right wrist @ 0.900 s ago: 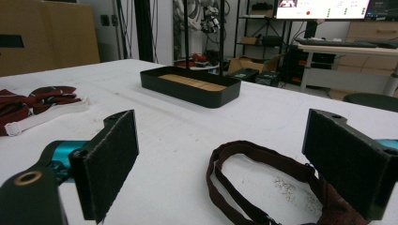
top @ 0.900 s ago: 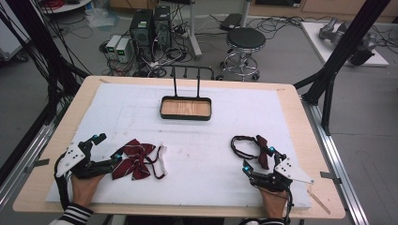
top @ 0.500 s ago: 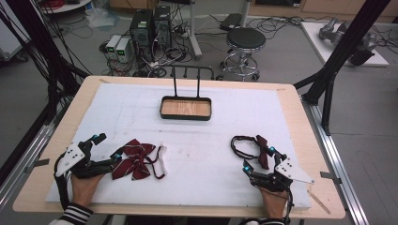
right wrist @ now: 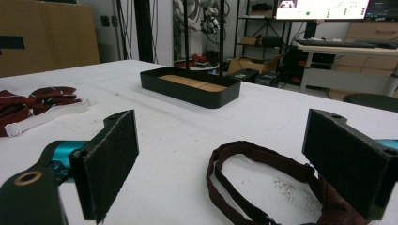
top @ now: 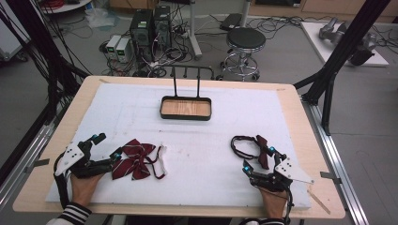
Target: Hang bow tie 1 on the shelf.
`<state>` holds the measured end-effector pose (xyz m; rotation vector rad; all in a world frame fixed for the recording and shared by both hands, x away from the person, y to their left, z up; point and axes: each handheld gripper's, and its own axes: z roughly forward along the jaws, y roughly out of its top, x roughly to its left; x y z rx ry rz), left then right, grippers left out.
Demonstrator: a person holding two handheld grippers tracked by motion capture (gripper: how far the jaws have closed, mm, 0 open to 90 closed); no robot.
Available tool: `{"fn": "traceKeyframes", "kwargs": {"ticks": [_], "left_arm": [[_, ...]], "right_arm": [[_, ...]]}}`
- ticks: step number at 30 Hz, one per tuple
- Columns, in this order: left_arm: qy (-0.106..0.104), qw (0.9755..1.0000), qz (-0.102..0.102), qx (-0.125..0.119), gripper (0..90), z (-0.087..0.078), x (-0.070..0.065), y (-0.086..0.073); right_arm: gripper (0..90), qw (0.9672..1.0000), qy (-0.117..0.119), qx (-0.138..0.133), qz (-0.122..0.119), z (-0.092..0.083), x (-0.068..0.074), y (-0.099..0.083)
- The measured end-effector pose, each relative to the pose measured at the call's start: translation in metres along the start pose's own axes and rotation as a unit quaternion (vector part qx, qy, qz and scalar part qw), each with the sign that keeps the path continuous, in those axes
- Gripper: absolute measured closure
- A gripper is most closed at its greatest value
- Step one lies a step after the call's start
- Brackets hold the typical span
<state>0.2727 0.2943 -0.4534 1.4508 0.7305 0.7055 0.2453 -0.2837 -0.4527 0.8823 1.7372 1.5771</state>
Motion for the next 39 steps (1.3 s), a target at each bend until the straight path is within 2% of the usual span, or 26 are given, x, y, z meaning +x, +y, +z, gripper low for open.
{"fn": "traceKeyframes", "kwargs": {"ticks": [7,12,15,19,21,22,26,29,32,33,35,39], "left_arm": [[0.001,0.9997,0.005,0.025,14.4,0.0,0.001,0.012],[-0.01,0.9981,0.031,0.052,14.4,0.002,0.002,0.028],[-0.031,0.994,0.063,0.084,14.4,0.005,0.0,0.041],[-0.063,0.9885,0.083,0.11,14.4,0.01,-0.003,0.056],[-0.077,0.9845,0.092,0.127,14.4,0.013,-0.004,0.062],[-0.087,0.9816,0.101,0.137,14.4,0.015,-0.006,0.065],[-0.118,0.9723,0.114,0.166,14.4,0.022,-0.009,0.075],[-0.141,0.9633,0.126,0.191,14.4,0.029,-0.011,0.079],[-0.163,0.9545,0.127,0.215,14.5,0.037,-0.013,0.081],[-0.169,0.9498,0.134,0.227,14.5,0.039,-0.013,0.081],[-0.178,0.9424,0.139,0.247,14.6,0.045,-0.015,0.08],[-0.194,0.931,0.142,0.275,14.6,0.055,-0.019,0.078]], "right_arm": [[10.2,1.0,0.0,-0.005,0.006,-0.001,-0.001,0.0],[10.2,1.0,0.0,-0.005,0.006,-0.001,-0.001,0.0],[10.2,1.0,0.0,-0.004,0.006,-0.001,-0.001,0.0],[10.2,1.0,-0.001,-0.005,0.005,-0.001,-0.001,0.0],[10.2,1.0,0.0,-0.005,0.005,-0.001,-0.001,0.0],[10.2,1.0,0.0,-0.005,0.005,-0.001,-0.001,0.0],[10.2,1.0,0.0,-0.005,0.006,-0.001,0.0,0.0],[10.2,1.0,0.0,-0.005,0.007,-0.001,0.0,0.0],[10.2,0.9999,-0.001,-0.009,0.005,-0.002,-0.001,-0.001],[10.2,0.9999,-0.001,-0.01,0.005,-0.002,-0.001,-0.001],[10.2,0.9999,-0.001,-0.009,0.007,-0.002,0.0,-0.001],[10.2,0.9999,0.001,-0.011,0.007,-0.002,-0.001,-0.001]]}}
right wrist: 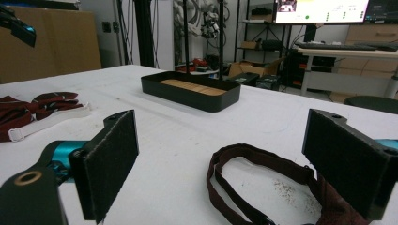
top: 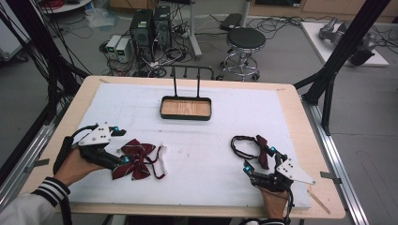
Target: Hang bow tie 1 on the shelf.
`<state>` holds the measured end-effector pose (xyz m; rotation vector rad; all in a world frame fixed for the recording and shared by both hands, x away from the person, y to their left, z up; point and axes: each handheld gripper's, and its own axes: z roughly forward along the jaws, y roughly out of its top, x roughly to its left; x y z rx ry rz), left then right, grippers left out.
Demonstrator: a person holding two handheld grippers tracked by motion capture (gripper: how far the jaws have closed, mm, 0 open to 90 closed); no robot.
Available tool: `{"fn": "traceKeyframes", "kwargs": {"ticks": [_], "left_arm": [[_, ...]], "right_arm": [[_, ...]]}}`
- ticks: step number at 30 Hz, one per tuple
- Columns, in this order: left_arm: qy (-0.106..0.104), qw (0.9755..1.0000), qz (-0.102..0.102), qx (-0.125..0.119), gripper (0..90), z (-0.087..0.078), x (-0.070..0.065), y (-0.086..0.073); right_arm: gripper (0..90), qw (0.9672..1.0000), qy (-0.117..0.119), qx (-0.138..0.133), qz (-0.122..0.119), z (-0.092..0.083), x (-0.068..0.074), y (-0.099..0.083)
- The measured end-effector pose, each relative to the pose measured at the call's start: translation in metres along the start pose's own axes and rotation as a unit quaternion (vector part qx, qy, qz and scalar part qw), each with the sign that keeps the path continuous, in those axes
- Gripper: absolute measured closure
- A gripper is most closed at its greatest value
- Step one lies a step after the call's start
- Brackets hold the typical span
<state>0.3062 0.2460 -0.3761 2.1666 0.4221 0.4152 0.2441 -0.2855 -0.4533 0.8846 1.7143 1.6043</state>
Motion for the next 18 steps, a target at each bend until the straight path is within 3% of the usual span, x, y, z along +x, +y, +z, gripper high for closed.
{"fn": "traceKeyframes", "kwargs": {"ticks": [4,9,18], "left_arm": [[-0.028,0.9992,0.017,0.025,14.5,0.009,-0.001,0.005],[-0.066,0.9956,0.034,0.056,14.6,0.017,-0.001,0.009],[-0.092,0.9887,0.054,0.106,14.6,0.028,-0.001,0.012]], "right_arm": [[10.2,1.0,0.0,-0.001,0.0,0.0,0.0,0.0],[10.2,1.0,0.001,0.001,0.0,0.0,0.001,0.0],[10.2,1.0,0.001,-0.002,-0.002,-0.001,0.0,0.0]]}}
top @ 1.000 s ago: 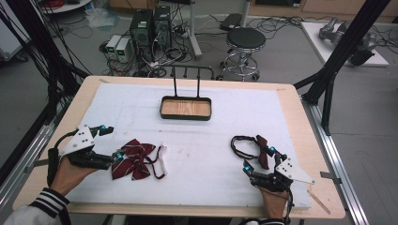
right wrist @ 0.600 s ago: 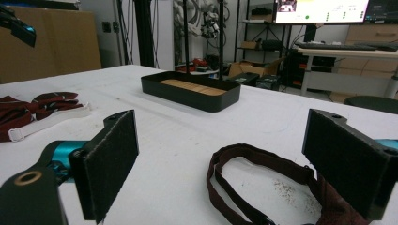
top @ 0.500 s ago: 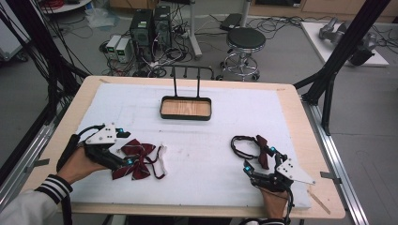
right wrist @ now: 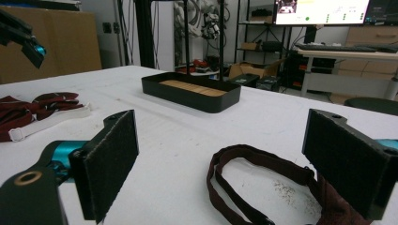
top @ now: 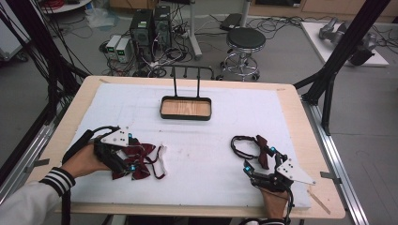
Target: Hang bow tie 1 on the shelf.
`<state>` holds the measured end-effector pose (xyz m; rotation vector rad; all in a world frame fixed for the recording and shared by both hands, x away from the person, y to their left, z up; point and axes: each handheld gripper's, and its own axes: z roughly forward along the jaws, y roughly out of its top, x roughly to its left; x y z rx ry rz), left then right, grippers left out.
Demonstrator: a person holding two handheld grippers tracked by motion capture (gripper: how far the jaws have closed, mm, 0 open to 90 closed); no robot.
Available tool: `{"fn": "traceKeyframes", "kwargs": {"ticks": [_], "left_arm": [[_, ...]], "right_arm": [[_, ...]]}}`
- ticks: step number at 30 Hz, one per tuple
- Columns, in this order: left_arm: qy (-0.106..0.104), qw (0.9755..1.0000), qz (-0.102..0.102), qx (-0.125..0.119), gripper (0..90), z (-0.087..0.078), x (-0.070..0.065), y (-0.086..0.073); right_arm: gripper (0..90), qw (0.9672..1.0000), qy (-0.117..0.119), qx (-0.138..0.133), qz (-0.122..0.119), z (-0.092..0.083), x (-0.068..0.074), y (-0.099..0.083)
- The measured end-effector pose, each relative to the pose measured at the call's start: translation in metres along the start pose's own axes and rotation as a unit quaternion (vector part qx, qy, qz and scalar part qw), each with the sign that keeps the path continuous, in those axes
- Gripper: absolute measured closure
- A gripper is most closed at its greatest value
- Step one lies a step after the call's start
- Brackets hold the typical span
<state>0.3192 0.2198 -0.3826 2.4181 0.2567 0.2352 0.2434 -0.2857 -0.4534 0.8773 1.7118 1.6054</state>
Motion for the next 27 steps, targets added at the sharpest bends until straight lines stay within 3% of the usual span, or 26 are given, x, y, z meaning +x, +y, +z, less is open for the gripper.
{"fn": "traceKeyframes", "kwargs": {"ticks": [9,19,21,27], "left_arm": [[-0.022,0.9986,0.015,0.046,16.4,0.016,0.005,0.001],[-0.046,0.9962,0.017,0.073,21.5,0.028,0.009,0.001],[-0.047,0.995,0.023,0.086,21.9,0.03,0.011,0.0],[-0.045,0.9944,0.023,0.093,24.3,0.031,0.013,0.0]], "right_arm": [[10.2,1.0,0.0,-0.003,0.001,0.0,0.0,0.0],[10.2,1.0,0.0,-0.001,0.002,0.0,0.0,0.0],[10.2,1.0,0.0,-0.001,0.001,0.0,0.0,0.0],[10.2,1.0,0.0,-0.002,0.0,0.0,0.0,0.0]]}}
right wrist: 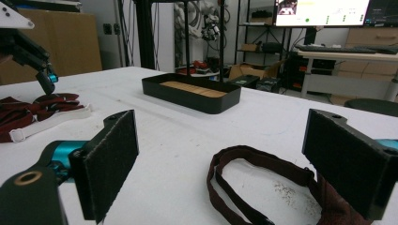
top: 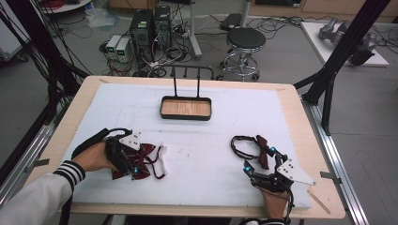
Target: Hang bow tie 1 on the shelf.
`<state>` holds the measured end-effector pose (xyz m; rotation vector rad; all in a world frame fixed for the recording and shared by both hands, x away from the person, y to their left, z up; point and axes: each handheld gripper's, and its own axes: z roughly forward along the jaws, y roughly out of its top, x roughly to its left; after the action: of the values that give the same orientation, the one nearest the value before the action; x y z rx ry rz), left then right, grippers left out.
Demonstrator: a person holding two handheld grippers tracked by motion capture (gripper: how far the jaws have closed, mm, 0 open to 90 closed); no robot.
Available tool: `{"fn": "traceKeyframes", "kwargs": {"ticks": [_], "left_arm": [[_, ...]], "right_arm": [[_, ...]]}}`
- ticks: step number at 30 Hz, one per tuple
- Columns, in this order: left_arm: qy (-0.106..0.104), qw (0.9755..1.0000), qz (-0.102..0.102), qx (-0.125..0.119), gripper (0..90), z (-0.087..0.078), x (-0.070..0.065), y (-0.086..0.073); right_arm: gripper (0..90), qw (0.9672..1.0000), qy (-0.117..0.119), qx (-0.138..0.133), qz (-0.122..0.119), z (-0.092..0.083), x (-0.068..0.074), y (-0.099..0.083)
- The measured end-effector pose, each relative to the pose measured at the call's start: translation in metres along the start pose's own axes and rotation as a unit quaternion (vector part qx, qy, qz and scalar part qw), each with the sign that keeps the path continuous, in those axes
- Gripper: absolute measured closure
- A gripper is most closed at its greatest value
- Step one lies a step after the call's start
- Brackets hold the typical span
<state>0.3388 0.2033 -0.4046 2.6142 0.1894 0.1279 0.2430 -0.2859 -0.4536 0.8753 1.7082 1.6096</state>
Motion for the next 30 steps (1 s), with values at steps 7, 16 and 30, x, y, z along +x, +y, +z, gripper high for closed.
{"fn": "traceKeyframes", "kwargs": {"ticks": [7,16,30], "left_arm": [[-0.008,0.9997,0.006,0.02,28.0,-0.001,0.003,0.005],[-0.019,0.9984,0.009,0.052,32.0,0.007,0.003,0.006],[-0.026,0.9979,-0.001,0.059,41.9,0.011,0.009,0.005]], "right_arm": [[10.2,1.0,0.001,-0.001,0.002,0.0,0.0,0.0],[10.2,1.0,0.001,-0.002,0.0,0.0,-0.001,0.0],[10.2,1.0,0.0,-0.003,-0.001,0.0,-0.001,0.0]]}}
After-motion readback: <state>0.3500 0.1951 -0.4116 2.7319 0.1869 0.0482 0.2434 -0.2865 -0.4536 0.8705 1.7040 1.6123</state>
